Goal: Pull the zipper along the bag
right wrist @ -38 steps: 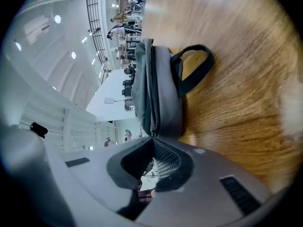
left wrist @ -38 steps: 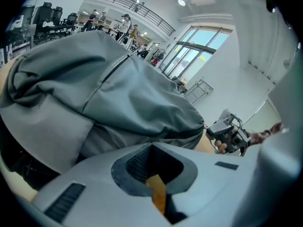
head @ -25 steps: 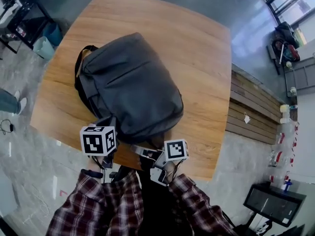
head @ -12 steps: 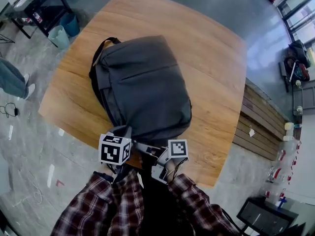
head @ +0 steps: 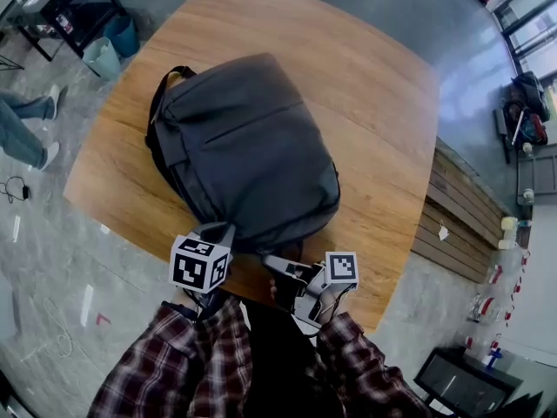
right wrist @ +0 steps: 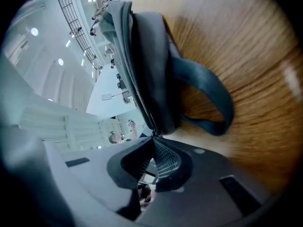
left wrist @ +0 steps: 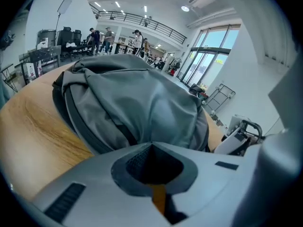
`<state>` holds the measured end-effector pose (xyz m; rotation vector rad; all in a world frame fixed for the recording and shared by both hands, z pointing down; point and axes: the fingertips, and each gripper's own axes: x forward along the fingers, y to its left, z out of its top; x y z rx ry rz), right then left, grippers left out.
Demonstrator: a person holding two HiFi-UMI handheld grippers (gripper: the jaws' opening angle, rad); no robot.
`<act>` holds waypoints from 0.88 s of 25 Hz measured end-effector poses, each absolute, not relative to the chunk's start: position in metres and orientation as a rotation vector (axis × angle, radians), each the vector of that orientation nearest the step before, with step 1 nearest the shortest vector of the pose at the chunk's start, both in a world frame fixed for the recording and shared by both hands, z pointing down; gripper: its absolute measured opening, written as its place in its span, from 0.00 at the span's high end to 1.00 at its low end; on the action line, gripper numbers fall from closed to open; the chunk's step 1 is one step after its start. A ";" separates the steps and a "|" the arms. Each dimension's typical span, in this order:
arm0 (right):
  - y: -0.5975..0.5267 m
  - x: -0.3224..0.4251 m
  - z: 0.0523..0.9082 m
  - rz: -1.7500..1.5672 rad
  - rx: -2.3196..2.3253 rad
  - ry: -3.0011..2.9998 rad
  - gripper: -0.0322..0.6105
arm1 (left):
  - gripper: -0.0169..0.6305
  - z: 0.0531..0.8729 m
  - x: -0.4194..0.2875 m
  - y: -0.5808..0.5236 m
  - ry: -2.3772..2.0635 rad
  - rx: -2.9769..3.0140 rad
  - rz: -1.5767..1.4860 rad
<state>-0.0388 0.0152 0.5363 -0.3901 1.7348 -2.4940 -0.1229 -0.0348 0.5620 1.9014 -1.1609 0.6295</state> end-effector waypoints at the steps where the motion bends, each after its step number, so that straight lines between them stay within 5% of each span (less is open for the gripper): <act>1: 0.014 -0.031 0.536 -2.488 -0.396 1.738 0.94 | 0.96 0.563 -0.121 -0.035 -1.151 1.901 0.623; 11: -0.001 0.010 0.532 -2.459 -0.429 1.862 0.94 | 0.96 0.564 -0.104 -0.036 -1.052 1.901 0.627; 22: 0.039 0.006 0.534 -2.353 -0.497 1.711 0.94 | 0.96 0.563 -0.059 -0.057 -0.733 2.097 0.978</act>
